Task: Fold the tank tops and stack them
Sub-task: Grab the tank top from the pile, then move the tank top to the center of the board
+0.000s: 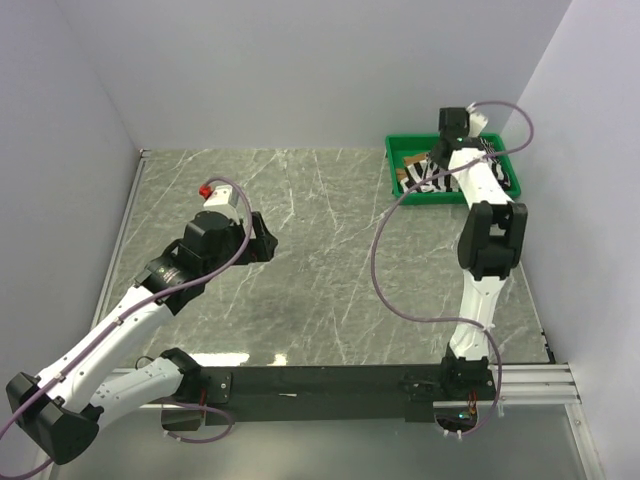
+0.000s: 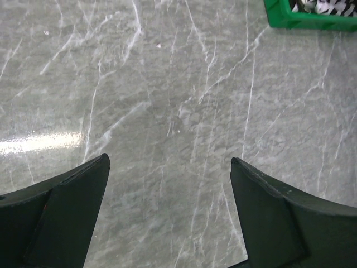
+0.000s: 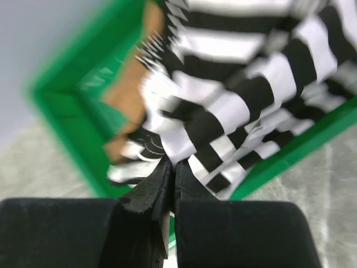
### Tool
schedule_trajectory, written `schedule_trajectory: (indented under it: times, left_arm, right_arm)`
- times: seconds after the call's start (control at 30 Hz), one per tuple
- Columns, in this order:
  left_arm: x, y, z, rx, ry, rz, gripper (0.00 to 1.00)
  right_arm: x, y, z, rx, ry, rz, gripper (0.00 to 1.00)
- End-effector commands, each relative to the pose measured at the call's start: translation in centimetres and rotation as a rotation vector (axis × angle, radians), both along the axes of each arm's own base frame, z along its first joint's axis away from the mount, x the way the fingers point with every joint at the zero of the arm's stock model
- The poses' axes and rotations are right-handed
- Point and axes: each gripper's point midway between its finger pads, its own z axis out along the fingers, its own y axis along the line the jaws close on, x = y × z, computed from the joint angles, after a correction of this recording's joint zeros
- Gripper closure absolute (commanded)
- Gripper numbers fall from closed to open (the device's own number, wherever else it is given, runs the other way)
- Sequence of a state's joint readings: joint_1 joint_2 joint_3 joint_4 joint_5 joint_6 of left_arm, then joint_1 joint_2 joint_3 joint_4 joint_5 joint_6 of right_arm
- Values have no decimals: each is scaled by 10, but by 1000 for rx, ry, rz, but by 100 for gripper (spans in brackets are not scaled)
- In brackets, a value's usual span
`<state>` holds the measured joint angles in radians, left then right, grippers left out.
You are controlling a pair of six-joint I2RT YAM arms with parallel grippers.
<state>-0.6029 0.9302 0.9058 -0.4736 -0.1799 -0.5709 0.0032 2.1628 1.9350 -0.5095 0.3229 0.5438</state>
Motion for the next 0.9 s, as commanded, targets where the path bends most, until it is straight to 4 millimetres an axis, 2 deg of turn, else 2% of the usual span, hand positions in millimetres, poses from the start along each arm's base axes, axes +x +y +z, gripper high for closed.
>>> schedule_trajectory:
  times: [0.0, 0.03, 0.07, 0.13, 0.17, 0.2, 0.23, 0.3, 0.33, 0.37, 0.4, 0.43, 0.47, 0.5, 0.53, 0.57, 0.6, 0.67, 0.7, 0.73, 0.77, 0.8, 0.83, 0.87]
  left_arm:
    - [10, 1, 43, -86, -107, 48, 5]
    - [12, 2, 47, -95, -117, 58, 6]
    - [12, 2, 49, -99, -121, 64, 6]
    - [14, 5, 55, -115, -136, 88, 7]
    - [15, 7, 58, -121, -141, 98, 8]
    - [15, 9, 61, -130, -147, 113, 8]
    - [17, 13, 64, -135, -155, 132, 9]
    - [17, 20, 69, -153, -166, 170, 9]
    - [17, 22, 70, -159, -170, 182, 10]
    - [18, 28, 72, -162, -178, 206, 10]
    - [17, 31, 74, -177, -181, 220, 11]
    - [17, 33, 74, -183, -182, 231, 11]
    - [18, 38, 74, -187, -184, 253, 12]
    - [17, 41, 73, -199, -179, 271, 12]
    - [17, 44, 72, -203, -178, 285, 13]
    - [17, 47, 71, -207, -178, 297, 15]
    - [16, 52, 71, -222, -175, 321, 16]
    - [13, 56, 64, -227, -161, 342, 20]
    - [11, 60, 64, -250, -162, 366, 21]
    - [9, 62, 56, -244, -148, 376, 22]
    - [7, 64, 51, -247, -142, 387, 23]
    - [6, 67, 48, -259, -137, 405, 23]
    - [5, 67, 36, -251, -115, 409, 23]
    - [4, 64, 29, -252, -103, 402, 23]
  right_arm:
    - [-6, 16, 167, -43, -329, 71, 100]
    - [-9, 21, 194, -63, -375, 101, 100]
    - [-14, 41, 211, -60, -403, 151, 100]
    - [-29, 64, 268, -76, -513, 230, 100]
    - [-36, 74, 287, -81, -553, 258, 100]
    - [-50, 101, 314, -66, -611, 334, 100]
    - [-61, 112, 338, -79, -661, 371, 100]
    - [-87, 137, 374, -78, -737, 434, 100]
    - [-101, 159, 386, -79, -763, 480, 100]
    - [-120, 166, 403, -66, -806, 495, 100]
    - [-131, 175, 409, -50, -827, 519, 100]
    - [-136, 197, 390, -12, -792, 581, 100]
    - [-143, 204, 392, 19, -817, 604, 100]
    - [-154, 211, 371, 43, -781, 642, 100]
    - [-165, 229, 359, 103, -766, 703, 100]
    - [-180, 233, 360, 132, -787, 731, 100]
    - [-181, 245, 309, 157, -681, 770, 100]
    - [-200, 269, 265, 216, -612, 854, 100]
    - [-215, 273, 209, 237, -510, 885, 85]
    - [-226, 279, 184, 276, -468, 898, 74]
    - [-242, 284, 172, 304, -462, 914, 64]
    - [-258, 283, 116, 340, -351, 902, 47]
    - [-271, 287, 100, 364, -330, 921, 40]
    - [-281, 286, 94, 378, -340, 919, 35]
